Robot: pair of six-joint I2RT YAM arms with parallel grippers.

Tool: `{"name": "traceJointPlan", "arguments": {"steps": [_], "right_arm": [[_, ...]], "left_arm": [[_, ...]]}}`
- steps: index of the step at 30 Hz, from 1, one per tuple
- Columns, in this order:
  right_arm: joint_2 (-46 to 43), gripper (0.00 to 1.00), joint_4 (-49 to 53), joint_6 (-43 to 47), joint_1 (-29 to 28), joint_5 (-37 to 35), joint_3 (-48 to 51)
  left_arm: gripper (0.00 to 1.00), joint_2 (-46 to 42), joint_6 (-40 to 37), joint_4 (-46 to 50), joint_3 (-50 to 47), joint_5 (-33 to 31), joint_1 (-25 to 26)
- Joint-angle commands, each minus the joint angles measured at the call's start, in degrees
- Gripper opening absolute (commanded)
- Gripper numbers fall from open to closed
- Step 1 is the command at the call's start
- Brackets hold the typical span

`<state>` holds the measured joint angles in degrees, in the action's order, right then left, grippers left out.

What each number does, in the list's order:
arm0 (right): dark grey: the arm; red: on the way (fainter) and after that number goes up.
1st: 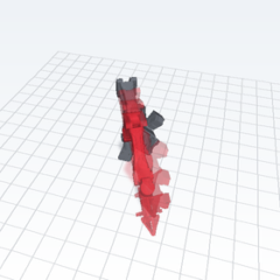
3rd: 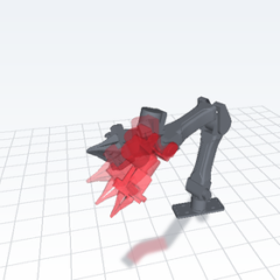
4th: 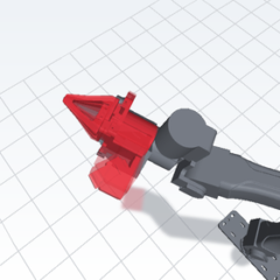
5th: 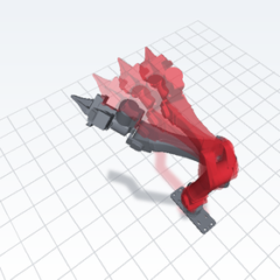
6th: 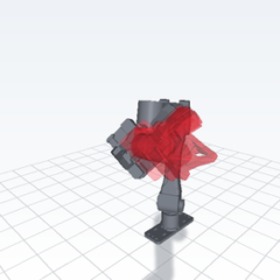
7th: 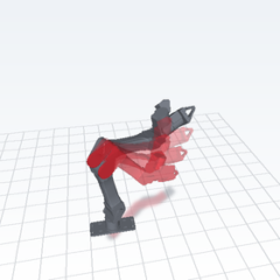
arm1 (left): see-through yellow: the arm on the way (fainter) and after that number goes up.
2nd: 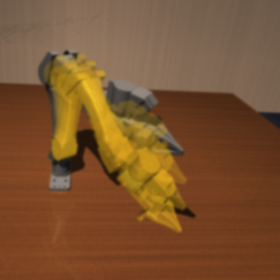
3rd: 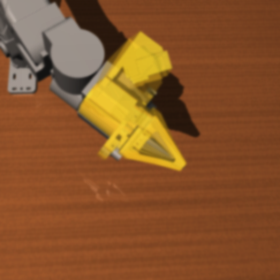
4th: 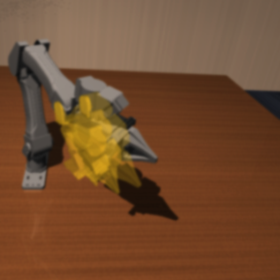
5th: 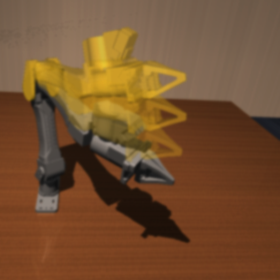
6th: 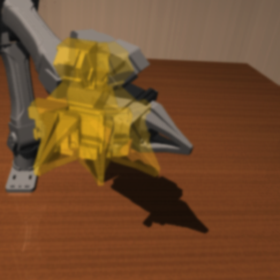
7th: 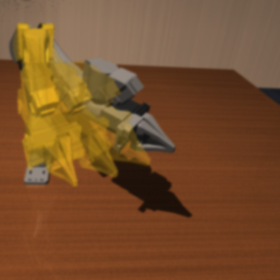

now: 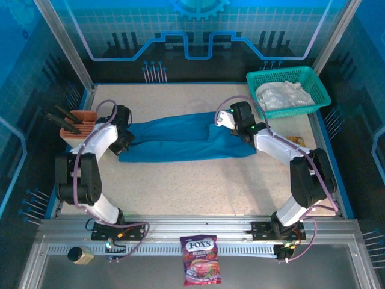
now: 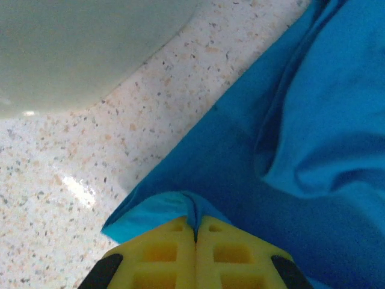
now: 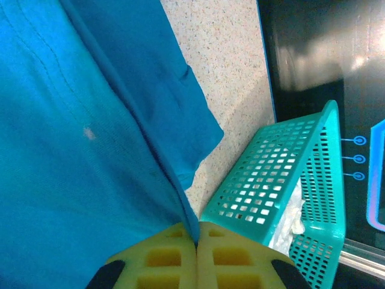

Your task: Fold and stack the t-shirts

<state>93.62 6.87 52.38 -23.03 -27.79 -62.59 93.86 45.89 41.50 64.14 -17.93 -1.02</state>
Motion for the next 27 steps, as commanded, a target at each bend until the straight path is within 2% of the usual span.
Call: {"name": "traceJointPlan", "arguments": {"steps": [1,5,6,10,14,16,18,22,24,27], "right_arm": [[2.54,0.0,-5.45,-0.04,1.4,0.82,-2.04],[5.9,0.0,-8.56,-1.1,1.89,0.83,-2.28],[7.02,0.0,-9.25,-1.5,1.95,0.83,-2.42],[11.08,0.0,-12.65,-2.99,2.03,-0.35,-2.84],[15.13,0.0,-14.01,-6.16,2.06,-3.12,-4.56],[16.72,0.11,-15.69,-9.06,2.02,-6.83,-5.55],[17.14,0.28,-18.37,-12.87,2.15,-9.87,-5.62],[14.81,0.5,-17.42,-23.98,2.2,-12.17,-6.58],[13.08,0.58,-14.22,-30.32,2.2,-13.52,-7.72],[8.94,0.63,-5.33,-41.53,2.24,-13.3,-9.39]], "left_arm": [[0.0,3.87,-0.94,1.13,2.96,-3.84,-0.66],[0.0,7.81,-0.35,0.62,4.1,-3.83,-0.65],[0.05,8.37,-0.32,0.37,4.23,-3.61,-0.65],[0.39,8.81,-0.14,-0.14,4.33,-3.85,-0.61],[0.56,7.46,-0.44,-0.06,4.56,-3.7,-0.57],[0.64,6.4,-0.7,0.31,4.82,-3.54,-0.31],[0.7,5.07,-0.82,0.92,5.11,-3.57,0.28],[0.8,1.4,-1.06,2.97,5.7,-4.65,2.57],[0.84,-0.57,-1.15,4.55,6.26,-6.14,4.08],[0.92,-3.84,-1.54,6.45,7.12,-8.28,5.89]]}}
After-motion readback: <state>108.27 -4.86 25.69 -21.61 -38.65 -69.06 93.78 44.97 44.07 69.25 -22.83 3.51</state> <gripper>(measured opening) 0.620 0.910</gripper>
